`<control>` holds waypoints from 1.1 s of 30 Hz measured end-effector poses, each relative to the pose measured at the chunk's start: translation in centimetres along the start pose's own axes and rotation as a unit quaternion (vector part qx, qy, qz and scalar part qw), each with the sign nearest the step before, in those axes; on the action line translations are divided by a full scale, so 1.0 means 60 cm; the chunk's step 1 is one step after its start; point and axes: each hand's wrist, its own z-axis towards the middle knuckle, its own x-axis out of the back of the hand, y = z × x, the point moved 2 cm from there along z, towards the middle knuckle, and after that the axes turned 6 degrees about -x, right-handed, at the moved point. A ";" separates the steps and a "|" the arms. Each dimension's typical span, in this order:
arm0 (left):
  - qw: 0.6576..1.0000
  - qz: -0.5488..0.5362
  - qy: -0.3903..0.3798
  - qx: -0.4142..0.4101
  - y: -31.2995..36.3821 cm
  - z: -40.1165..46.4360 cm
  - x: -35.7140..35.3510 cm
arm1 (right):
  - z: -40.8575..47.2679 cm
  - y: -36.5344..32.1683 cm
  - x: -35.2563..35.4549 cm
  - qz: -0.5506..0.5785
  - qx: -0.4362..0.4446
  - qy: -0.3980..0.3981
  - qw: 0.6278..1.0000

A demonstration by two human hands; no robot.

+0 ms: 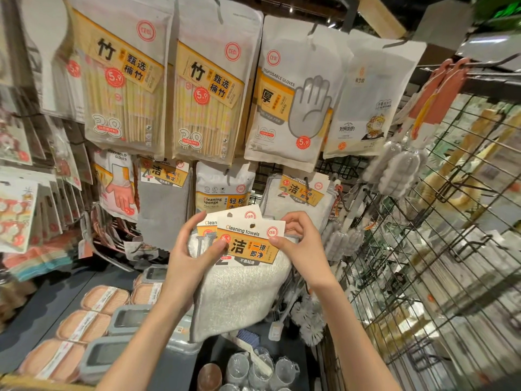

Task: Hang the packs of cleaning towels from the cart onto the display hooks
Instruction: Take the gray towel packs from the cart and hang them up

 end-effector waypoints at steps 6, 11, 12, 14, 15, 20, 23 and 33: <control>1.000 -0.018 -0.009 0.009 -0.009 0.008 0.006 | 0.007 0.008 0.029 0.005 0.001 0.042 0.999; 0.998 -0.055 -0.006 0.009 -0.018 0.013 0.006 | 0.015 0.011 0.046 -0.003 0.011 0.065 0.998; 0.999 -0.052 -0.005 0.007 -0.020 0.014 0.007 | 0.018 0.011 0.050 -0.002 0.015 0.068 0.998; 0.999 -0.038 -0.003 -0.002 -0.025 0.015 0.008 | 0.023 0.013 0.059 0.000 0.027 0.080 0.996; 1.000 -0.030 -0.001 -0.006 -0.027 0.015 0.010 | 0.026 0.014 0.065 0.002 0.034 0.089 0.995; 1.000 -0.012 0.020 -0.011 -0.030 0.014 0.017 | 0.044 0.029 0.097 0.040 0.015 0.125 0.991; 1.000 -0.012 0.022 -0.012 -0.028 0.017 0.014 | 0.061 0.038 0.114 0.047 0.003 0.145 0.988; 0.999 0.007 0.040 -0.005 -0.029 0.025 0.027 | 0.135 0.058 0.135 0.032 -0.012 0.218 0.975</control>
